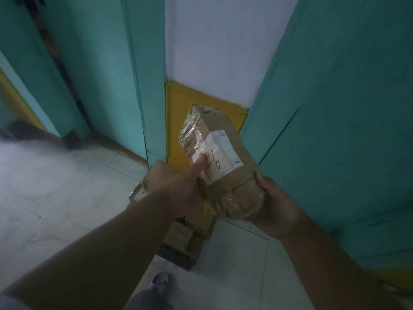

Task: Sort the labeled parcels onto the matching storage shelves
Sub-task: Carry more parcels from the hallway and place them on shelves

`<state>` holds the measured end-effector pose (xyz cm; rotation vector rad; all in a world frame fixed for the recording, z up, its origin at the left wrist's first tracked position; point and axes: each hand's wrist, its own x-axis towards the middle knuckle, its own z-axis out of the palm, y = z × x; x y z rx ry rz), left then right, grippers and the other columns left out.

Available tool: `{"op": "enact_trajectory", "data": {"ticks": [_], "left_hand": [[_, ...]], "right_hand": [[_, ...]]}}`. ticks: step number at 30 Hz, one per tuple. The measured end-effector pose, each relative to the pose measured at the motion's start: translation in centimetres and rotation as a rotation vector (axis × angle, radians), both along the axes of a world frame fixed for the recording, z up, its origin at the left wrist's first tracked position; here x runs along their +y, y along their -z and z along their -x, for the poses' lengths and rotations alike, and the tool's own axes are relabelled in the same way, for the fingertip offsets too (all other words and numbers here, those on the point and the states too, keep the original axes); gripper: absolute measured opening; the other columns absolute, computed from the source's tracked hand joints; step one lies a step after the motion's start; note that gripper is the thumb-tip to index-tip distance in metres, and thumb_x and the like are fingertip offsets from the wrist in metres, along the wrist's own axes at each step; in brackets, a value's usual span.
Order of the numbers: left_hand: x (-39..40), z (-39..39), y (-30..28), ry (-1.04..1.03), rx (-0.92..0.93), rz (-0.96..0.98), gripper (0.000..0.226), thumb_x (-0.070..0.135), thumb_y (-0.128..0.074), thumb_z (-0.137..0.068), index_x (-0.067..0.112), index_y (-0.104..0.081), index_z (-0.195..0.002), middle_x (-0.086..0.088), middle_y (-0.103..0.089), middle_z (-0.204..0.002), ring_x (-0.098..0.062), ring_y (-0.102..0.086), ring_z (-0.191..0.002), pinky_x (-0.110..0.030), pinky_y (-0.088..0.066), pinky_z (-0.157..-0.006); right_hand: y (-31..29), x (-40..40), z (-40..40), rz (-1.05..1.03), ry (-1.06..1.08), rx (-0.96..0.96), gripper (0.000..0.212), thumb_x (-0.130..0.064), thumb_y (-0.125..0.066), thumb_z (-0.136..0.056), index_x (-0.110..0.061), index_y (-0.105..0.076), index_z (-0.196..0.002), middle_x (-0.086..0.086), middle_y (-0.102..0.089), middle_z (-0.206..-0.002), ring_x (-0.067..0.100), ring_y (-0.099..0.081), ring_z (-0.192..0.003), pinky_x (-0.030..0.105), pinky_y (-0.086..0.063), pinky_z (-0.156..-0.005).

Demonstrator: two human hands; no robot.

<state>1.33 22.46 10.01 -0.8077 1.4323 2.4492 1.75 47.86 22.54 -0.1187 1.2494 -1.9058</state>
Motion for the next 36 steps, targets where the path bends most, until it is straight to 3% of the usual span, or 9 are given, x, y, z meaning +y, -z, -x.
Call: {"op": "enact_trajectory", "data": {"ticks": [3, 6, 9, 15, 20, 23, 26, 31, 36], "left_hand": [[9.4, -6.2, -13.9, 0.069, 0.133, -0.21, 0.042, 0.037, -0.044, -0.104, 0.017, -0.081, -0.098, -0.009, -0.077, -0.106, -0.026, -0.075, -0.096, -0.047, -0.06, -0.087], [12.2, -6.7, -13.1, 0.083, 0.143, -0.22, 0.043, 0.041, -0.059, -0.094, 0.017, -0.064, -0.129, -0.012, -0.073, -0.119, -0.033, -0.071, -0.108, -0.055, -0.055, -0.094], [13.0, -6.5, -13.2, 0.17, 0.126, -0.078, 0.032, 0.041, -0.063, -0.094, 0.022, -0.068, -0.12, -0.01, -0.076, -0.111, -0.032, -0.073, -0.101, -0.06, -0.054, -0.091], [14.8, -5.0, -14.1, 0.48, 0.221, 0.186, 0.014, 0.039, -0.065, -0.094, 0.033, -0.067, -0.106, -0.001, -0.079, -0.098, -0.025, -0.076, -0.09, -0.057, -0.059, -0.083], [15.6, -4.1, -12.6, 0.722, 0.313, 0.164, 0.04, 0.042, -0.07, -0.084, 0.036, -0.06, -0.123, 0.004, -0.075, -0.113, -0.02, -0.072, -0.105, -0.05, -0.057, -0.091], [17.1, -4.7, -11.2, 0.867, 0.374, 0.095, 0.053, 0.013, -0.071, -0.089, 0.04, -0.051, -0.13, 0.013, -0.074, -0.116, -0.004, -0.071, -0.103, -0.025, -0.058, -0.081], [20.4, -6.4, -11.4, 0.983, 0.409, 0.058, 0.068, -0.005, -0.07, -0.085, 0.031, -0.048, -0.139, 0.009, -0.074, -0.115, -0.009, -0.071, -0.105, -0.028, -0.058, -0.086], [28.0, -10.9, -13.9, 1.144, 0.585, 0.095, 0.075, 0.015, -0.083, -0.07, 0.033, -0.05, -0.135, 0.004, -0.072, -0.123, -0.02, -0.068, -0.113, -0.05, -0.053, -0.1], [37.0, -17.2, -16.3, 1.459, 0.749, 0.121, 0.098, 0.011, -0.085, -0.067, 0.037, -0.036, -0.148, 0.012, -0.069, -0.127, -0.013, -0.067, -0.115, -0.036, -0.056, -0.093]], "right_hand": [[-0.5, 3.1, -1.7, -0.069, 0.159, -0.032, 0.066, -0.045, -0.065, -0.087, -0.012, -0.051, -0.143, 0.016, -0.057, -0.141, 0.035, -0.051, -0.131, 0.056, -0.041, -0.106], [-1.5, 5.4, -2.8, -0.365, 0.367, 0.182, 0.033, -0.032, -0.053, -0.098, -0.009, -0.07, -0.115, 0.015, -0.071, -0.115, 0.034, -0.064, -0.104, 0.043, -0.05, -0.085], [-3.8, 6.6, -3.1, -0.502, 0.466, 0.385, 0.017, -0.029, -0.059, -0.097, -0.018, -0.068, -0.107, 0.006, -0.073, -0.099, 0.027, -0.066, -0.09, 0.038, -0.051, -0.075], [-6.6, 6.2, -1.7, -0.674, 0.603, 0.562, 0.067, -0.053, -0.077, -0.074, -0.04, -0.047, -0.133, -0.005, -0.074, -0.106, 0.017, -0.072, -0.095, 0.044, -0.056, -0.089], [-6.4, 7.4, -4.2, -0.668, 0.878, 0.488, 0.047, -0.036, -0.078, -0.077, -0.038, -0.058, -0.12, -0.004, -0.075, -0.106, 0.022, -0.073, -0.096, 0.054, -0.057, -0.087], [-6.2, 9.8, -6.9, -0.521, 1.114, 0.33, 0.033, -0.018, -0.073, -0.088, -0.03, -0.061, -0.116, 0.001, -0.076, -0.102, 0.027, -0.074, -0.094, 0.058, -0.057, -0.083], [-6.7, 12.9, -10.5, -0.505, 1.289, 0.293, 0.023, -0.014, -0.069, -0.092, -0.028, -0.061, -0.109, 0.0, -0.076, -0.097, 0.025, -0.075, -0.09, 0.054, -0.059, -0.08], [-8.4, 20.1, -19.1, -0.744, 1.362, 0.42, 0.05, -0.021, -0.077, -0.086, -0.028, -0.05, -0.128, -0.005, -0.074, -0.107, 0.016, -0.073, -0.097, 0.043, -0.059, -0.083], [-9.3, 29.0, -28.6, -0.697, 1.558, 0.407, 0.052, -0.009, -0.077, -0.083, -0.029, -0.051, -0.124, 0.001, -0.074, -0.101, 0.024, -0.075, -0.089, 0.051, -0.061, -0.075]]}}
